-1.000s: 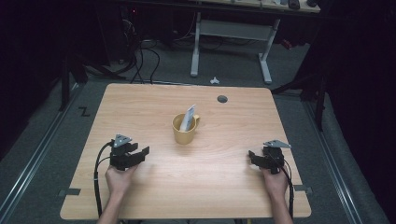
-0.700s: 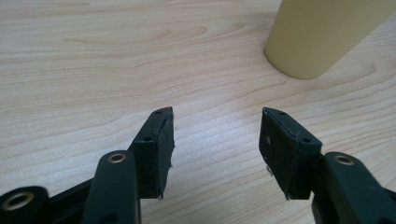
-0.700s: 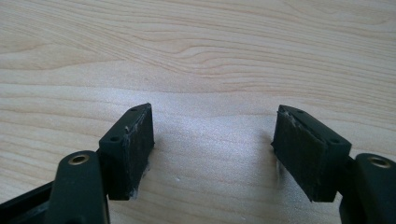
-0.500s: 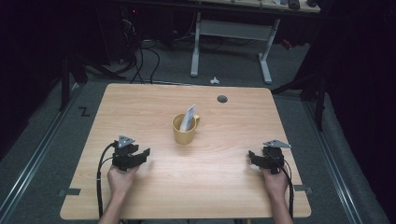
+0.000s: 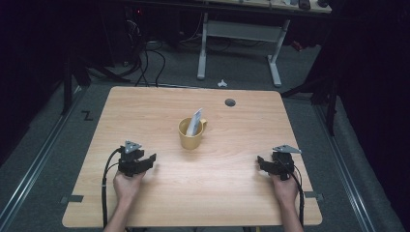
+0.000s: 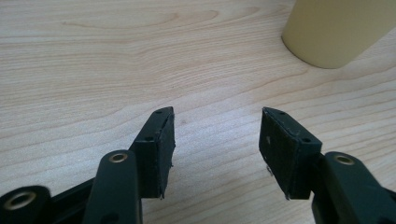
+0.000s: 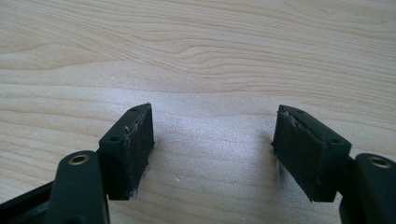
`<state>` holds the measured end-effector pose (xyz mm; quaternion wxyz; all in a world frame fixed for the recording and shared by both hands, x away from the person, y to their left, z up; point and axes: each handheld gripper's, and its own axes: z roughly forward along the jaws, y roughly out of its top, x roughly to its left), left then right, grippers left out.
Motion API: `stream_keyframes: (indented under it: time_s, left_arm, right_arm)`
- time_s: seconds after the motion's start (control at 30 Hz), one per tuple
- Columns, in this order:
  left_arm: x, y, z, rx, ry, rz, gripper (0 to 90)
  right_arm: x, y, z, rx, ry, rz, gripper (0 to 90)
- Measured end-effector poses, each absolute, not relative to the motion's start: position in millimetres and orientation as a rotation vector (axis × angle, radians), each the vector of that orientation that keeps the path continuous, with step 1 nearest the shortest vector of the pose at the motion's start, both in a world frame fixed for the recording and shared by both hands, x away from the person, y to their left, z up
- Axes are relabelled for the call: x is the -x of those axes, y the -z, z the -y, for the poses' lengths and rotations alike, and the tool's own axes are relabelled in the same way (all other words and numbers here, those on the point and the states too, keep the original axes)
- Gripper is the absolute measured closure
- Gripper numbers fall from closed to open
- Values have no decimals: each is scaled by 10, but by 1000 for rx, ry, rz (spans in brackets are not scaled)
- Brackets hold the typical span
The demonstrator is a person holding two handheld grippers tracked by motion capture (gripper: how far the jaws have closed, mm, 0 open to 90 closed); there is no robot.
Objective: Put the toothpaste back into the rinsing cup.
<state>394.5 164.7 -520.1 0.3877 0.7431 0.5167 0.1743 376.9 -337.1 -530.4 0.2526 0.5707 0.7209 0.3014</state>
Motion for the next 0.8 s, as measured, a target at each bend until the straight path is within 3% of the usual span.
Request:
stream_keyframes:
  time_s: [0.8]
  left_arm:
    - [-3984,5316,-1601,-1914,-497,-1332,460]
  right_arm:
    - [-3769,5304,3371,-1551,-819,-1960,292]
